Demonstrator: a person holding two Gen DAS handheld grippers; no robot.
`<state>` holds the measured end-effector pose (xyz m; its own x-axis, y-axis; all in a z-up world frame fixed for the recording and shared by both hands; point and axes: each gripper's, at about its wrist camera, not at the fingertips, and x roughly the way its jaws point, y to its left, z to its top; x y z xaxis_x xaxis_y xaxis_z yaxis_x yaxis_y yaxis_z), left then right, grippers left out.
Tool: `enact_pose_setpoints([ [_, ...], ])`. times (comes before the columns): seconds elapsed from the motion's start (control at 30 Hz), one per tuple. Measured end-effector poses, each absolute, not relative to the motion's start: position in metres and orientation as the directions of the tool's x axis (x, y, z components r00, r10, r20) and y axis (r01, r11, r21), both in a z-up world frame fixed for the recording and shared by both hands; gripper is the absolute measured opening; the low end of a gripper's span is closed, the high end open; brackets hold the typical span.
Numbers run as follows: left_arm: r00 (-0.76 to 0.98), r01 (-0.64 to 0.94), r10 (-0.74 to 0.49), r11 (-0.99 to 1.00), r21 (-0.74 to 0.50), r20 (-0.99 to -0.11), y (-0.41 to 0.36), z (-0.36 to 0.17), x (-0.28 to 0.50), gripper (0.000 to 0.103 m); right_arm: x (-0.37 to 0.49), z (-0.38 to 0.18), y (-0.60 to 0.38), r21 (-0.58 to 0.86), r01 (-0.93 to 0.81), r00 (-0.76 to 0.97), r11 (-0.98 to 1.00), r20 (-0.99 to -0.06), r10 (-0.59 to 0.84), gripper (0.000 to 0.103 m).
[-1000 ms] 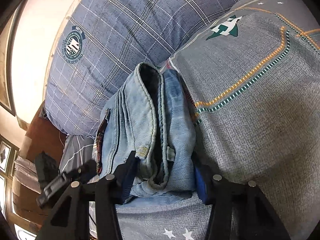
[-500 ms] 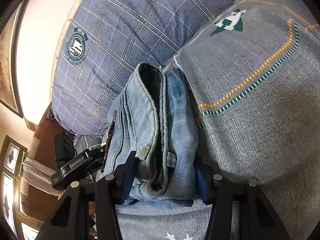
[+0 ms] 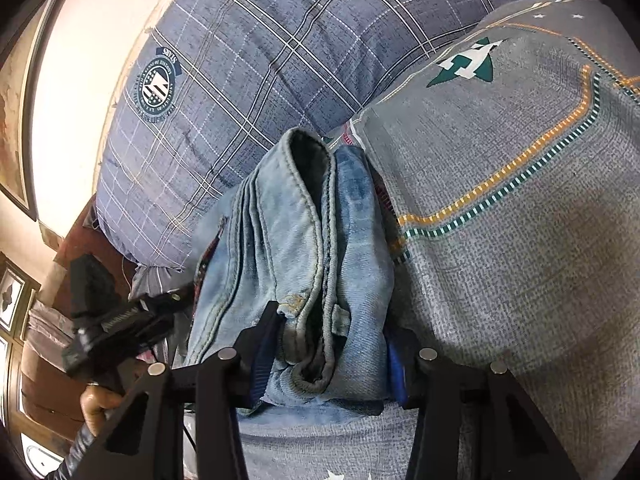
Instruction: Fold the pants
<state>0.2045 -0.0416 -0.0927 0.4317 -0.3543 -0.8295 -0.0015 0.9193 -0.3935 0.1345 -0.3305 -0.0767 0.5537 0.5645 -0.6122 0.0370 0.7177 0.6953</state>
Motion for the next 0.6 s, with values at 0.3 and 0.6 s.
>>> enact_pose_setpoints([
  [0.3,0.455,0.037,-0.281,0.954,-0.297,-0.845,-0.056,-0.078,0.196,0.041,0.132,-0.071,-0.32,0.64,0.01,0.581,0.768,-0.629,0.516,0.048],
  [0.6,0.487,0.054,-0.354,0.925,-0.377,-0.798,-0.043,-0.043,0.168,0.032,0.111,-0.025,-0.28,0.415,-0.145,0.679,0.898,-0.618,0.396,0.037],
])
